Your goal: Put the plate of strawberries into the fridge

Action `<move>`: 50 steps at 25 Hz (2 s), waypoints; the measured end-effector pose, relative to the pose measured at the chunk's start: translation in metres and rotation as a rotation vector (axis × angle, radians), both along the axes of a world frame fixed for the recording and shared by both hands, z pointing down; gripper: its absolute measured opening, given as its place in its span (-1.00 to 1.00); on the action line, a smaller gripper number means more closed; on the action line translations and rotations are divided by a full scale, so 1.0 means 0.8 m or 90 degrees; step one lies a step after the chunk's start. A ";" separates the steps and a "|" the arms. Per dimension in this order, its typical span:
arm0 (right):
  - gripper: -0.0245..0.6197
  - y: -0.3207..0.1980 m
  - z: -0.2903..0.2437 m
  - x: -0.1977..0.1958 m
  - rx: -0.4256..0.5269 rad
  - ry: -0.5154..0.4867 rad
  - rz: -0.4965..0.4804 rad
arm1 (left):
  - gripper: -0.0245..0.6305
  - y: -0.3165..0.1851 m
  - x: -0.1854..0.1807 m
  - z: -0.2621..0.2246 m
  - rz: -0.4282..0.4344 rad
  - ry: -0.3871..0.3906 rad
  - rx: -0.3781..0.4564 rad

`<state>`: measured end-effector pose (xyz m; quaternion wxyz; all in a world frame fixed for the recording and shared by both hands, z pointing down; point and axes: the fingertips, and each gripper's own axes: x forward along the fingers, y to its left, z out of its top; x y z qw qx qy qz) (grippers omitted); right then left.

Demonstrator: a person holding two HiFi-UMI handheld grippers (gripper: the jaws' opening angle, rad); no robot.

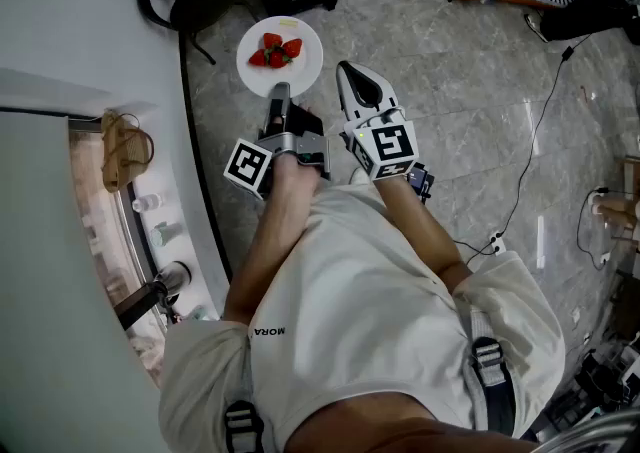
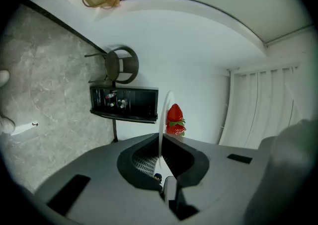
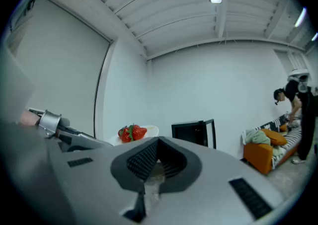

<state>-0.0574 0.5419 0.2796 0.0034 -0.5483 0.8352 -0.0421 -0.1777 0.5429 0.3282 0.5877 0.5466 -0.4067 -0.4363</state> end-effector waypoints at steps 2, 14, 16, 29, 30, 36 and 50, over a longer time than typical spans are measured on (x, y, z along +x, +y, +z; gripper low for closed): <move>-0.91 -0.001 -0.003 0.000 0.002 0.000 -0.001 | -0.90 0.001 0.000 -0.001 -0.002 0.002 -0.004; -0.91 0.000 0.008 -0.008 -0.004 -0.003 -0.041 | -0.90 0.010 0.001 0.015 -0.021 0.002 -0.023; -0.91 -0.002 0.010 -0.011 -0.005 0.004 -0.045 | -0.90 0.009 0.000 0.020 -0.025 0.007 -0.028; -0.91 0.028 0.020 0.084 -0.001 -0.024 -0.064 | -0.90 0.048 0.083 0.018 -0.061 -0.017 -0.025; -0.91 0.027 0.020 0.086 -0.002 -0.025 -0.064 | -0.90 0.047 0.085 0.017 -0.060 -0.021 -0.025; -0.91 0.012 0.030 0.090 -0.018 -0.024 -0.074 | -0.90 0.035 0.094 0.023 -0.061 -0.021 -0.028; -0.91 -0.110 0.050 0.105 -0.038 -0.018 -0.061 | -0.90 -0.083 0.113 0.059 -0.040 -0.033 -0.053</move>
